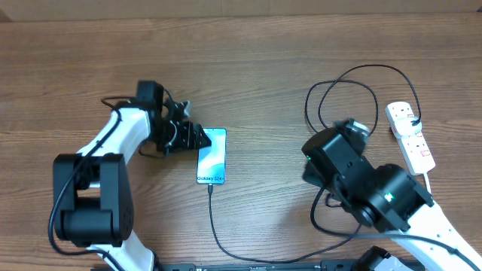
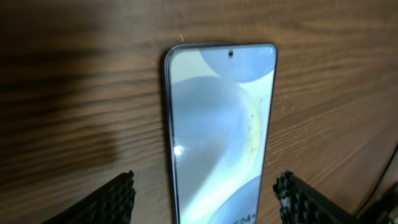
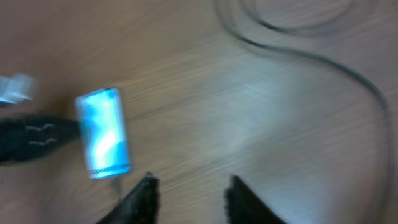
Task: Plug charger to phone and switch on socket
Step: 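Move the right gripper to the power strip switch beside the plug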
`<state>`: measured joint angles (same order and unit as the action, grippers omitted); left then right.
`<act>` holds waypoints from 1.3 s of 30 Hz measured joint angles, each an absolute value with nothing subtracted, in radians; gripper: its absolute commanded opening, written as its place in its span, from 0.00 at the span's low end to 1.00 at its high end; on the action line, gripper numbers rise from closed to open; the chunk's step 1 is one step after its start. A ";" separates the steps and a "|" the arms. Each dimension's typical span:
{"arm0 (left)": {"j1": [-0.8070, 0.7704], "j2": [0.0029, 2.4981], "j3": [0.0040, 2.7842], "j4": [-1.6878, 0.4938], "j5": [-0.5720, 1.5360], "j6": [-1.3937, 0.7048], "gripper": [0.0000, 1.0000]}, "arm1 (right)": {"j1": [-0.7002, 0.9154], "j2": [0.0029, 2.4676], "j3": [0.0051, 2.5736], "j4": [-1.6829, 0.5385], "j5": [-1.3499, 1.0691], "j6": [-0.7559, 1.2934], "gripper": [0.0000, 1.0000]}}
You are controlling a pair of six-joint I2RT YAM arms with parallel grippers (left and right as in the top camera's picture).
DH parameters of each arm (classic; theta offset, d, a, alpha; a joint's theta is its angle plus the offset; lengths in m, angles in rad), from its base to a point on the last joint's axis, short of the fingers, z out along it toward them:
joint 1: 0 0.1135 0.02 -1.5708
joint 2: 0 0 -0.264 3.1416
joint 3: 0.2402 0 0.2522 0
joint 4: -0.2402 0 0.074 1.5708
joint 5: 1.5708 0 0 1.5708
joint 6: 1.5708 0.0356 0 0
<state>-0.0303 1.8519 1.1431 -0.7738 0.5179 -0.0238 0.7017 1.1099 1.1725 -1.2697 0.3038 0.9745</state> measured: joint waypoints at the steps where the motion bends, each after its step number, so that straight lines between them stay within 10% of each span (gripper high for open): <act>1: -0.030 1.837 1.170 -0.804 0.496 -0.028 0.73 | 0.680 1.117 1.171 -1.328 0.323 1.001 0.12; 21: -0.030 0.779 1.351 -1.091 0.200 -0.142 0.77 | -0.459 1.424 1.213 -1.205 0.112 0.669 0.04; 27: -0.030 0.653 1.350 -1.180 0.137 -0.197 0.83 | -0.536 1.722 1.453 -1.267 0.020 0.582 0.04; 29: -0.030 0.648 1.348 -1.215 0.122 -0.212 1.00 | -0.535 1.817 1.562 -1.301 -0.001 0.562 0.04; 39: -0.030 0.653 1.345 -1.273 0.081 -0.231 0.99 | -0.534 2.041 1.727 -1.354 -0.020 0.523 0.04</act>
